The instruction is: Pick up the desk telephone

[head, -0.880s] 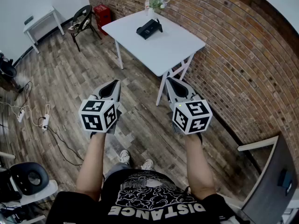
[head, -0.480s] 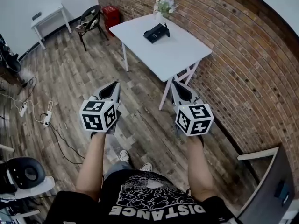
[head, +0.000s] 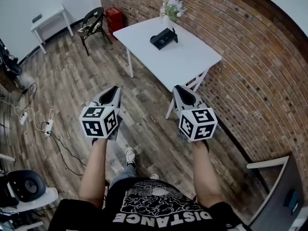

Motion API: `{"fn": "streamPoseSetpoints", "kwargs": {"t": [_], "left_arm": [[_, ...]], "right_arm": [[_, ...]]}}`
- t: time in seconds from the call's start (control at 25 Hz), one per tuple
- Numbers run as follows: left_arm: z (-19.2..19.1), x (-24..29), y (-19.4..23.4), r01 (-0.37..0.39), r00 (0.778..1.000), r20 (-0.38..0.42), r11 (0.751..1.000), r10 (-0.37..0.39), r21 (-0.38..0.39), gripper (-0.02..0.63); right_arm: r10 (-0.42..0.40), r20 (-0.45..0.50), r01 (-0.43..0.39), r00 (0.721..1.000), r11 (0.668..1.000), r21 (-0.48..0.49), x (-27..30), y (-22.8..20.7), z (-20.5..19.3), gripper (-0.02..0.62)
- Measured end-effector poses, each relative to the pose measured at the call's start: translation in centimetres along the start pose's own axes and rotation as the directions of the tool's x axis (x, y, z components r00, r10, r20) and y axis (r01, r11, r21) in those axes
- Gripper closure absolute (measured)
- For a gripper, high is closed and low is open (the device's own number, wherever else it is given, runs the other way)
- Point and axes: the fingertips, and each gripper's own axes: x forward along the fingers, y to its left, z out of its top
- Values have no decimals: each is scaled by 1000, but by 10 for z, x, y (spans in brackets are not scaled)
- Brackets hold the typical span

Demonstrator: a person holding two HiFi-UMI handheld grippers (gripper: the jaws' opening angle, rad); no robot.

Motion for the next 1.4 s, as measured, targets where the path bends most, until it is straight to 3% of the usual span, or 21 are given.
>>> {"fn": "streamPoseSetpoints", "kwargs": {"t": [0.28, 0.68, 1.4], "left_arm": [[14, 52, 45, 36, 999, 3, 999, -36, -12, 584], [35, 124, 103, 131, 991, -23, 991, -132, -20, 515], [50, 199, 173, 247, 967, -58, 969, -247, -20, 449]], "right_arm": [[-22, -27, 23, 999, 1000, 13, 65, -8, -1, 555], [-91, -49, 93, 995, 995, 33, 147, -19, 9, 520], [-186, -61, 189, 981, 981, 40, 239, -24, 22, 448]]}}
